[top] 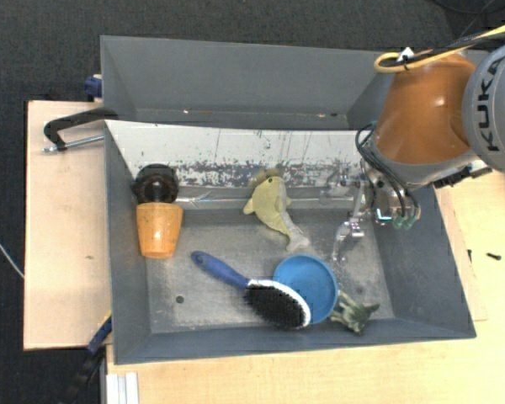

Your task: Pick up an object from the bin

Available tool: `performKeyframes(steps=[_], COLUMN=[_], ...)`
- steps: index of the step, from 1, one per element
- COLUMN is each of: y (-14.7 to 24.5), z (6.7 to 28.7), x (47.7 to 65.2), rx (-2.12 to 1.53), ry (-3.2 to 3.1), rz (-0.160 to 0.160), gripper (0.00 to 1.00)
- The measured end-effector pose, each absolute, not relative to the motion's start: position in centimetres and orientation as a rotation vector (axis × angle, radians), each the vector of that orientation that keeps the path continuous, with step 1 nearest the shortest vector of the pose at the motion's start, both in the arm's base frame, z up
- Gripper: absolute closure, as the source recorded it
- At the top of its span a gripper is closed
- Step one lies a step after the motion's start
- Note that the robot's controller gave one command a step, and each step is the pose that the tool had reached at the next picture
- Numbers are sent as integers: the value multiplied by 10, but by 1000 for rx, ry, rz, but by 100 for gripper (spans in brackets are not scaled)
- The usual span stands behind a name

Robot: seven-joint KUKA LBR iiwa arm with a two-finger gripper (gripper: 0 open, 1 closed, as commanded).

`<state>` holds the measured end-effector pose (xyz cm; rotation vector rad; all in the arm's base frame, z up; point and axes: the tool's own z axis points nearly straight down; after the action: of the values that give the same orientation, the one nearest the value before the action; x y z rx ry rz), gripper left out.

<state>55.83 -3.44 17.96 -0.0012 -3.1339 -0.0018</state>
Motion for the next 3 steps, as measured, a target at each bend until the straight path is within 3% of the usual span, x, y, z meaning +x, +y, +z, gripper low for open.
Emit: performKeyframes(steps=[1, 2, 3], y=[-33, -33, -33], z=[71, 74, 73], x=[529, 529, 529], rx=[-56, -52, -52], ry=[-3152, -3148, -3147], rz=[-1, -1, 0], gripper=[0, 100, 0])
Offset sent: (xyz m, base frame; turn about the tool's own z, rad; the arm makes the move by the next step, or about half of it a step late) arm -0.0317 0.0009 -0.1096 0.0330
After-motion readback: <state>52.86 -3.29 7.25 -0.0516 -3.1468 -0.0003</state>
